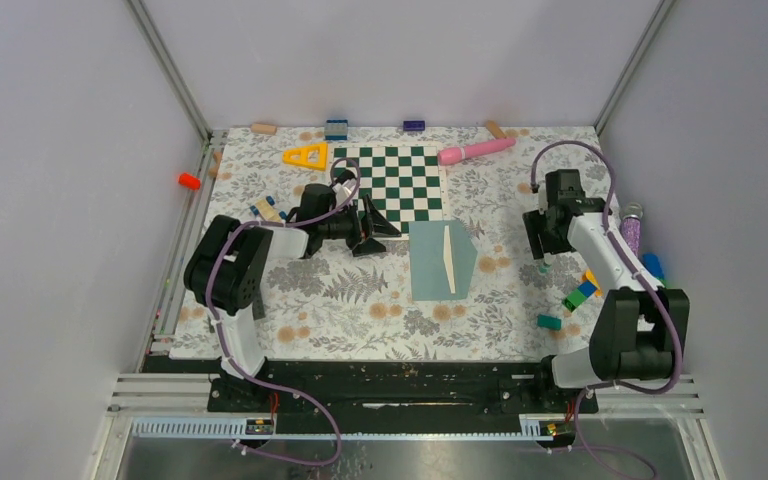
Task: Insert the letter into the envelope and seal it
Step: Pick up the solid glue from the center of the board.
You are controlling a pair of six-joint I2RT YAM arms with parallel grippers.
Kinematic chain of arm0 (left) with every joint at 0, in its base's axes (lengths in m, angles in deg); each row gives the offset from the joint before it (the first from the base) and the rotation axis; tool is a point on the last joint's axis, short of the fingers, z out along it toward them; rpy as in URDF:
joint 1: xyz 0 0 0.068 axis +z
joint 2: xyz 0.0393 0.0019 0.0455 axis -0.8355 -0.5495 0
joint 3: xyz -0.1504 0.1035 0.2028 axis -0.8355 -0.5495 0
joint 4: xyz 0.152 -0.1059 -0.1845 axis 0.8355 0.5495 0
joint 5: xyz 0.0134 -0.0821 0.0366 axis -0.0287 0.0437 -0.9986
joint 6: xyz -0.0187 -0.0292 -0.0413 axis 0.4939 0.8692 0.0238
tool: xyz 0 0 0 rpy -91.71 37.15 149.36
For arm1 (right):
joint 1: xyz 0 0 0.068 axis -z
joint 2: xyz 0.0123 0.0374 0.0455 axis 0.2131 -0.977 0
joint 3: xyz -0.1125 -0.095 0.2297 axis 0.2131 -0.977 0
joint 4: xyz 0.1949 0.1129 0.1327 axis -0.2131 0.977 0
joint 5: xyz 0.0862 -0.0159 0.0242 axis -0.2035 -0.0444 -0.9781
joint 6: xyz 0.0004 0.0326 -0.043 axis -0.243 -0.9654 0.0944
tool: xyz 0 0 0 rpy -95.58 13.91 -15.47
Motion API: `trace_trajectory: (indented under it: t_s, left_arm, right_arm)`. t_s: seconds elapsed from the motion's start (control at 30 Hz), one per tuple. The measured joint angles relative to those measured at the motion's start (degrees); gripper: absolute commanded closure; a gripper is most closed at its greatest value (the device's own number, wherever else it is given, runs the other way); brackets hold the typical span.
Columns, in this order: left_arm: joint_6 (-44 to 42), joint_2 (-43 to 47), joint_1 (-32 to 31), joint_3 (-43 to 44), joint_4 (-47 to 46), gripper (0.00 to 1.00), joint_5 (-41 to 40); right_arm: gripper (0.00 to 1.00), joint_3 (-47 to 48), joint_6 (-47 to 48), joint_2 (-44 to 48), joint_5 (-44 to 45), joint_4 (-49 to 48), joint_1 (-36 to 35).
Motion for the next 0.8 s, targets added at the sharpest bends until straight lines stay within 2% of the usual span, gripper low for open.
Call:
trace_trajectory:
  t_s: [0.33, 0.5, 0.67, 0.8]
  left_arm:
    - [-0.13, 0.15, 0.0, 0.0, 0.13, 0.01, 0.0]
    - [-0.13, 0.15, 0.0, 0.0, 0.15, 0.01, -0.02]
    - [-0.13, 0.15, -0.04, 0.0, 0.15, 0.01, -0.02]
    - [-0.13, 0.15, -0.07, 0.0, 0.15, 0.01, -0.02]
  right_arm:
    - [0.44, -0.35, 0.52, -8.94, -3.65, 0.13, 2.08]
    - [0.64, -0.37, 0.76, -11.21, -5.14, 0.13, 2.12]
    - [0.9, -0.37, 0.85, -11.82, -6.29, 0.17, 2.12]
    - [0.94, -0.31, 0.9, -11.82, -7.32, 0.5, 2.12]
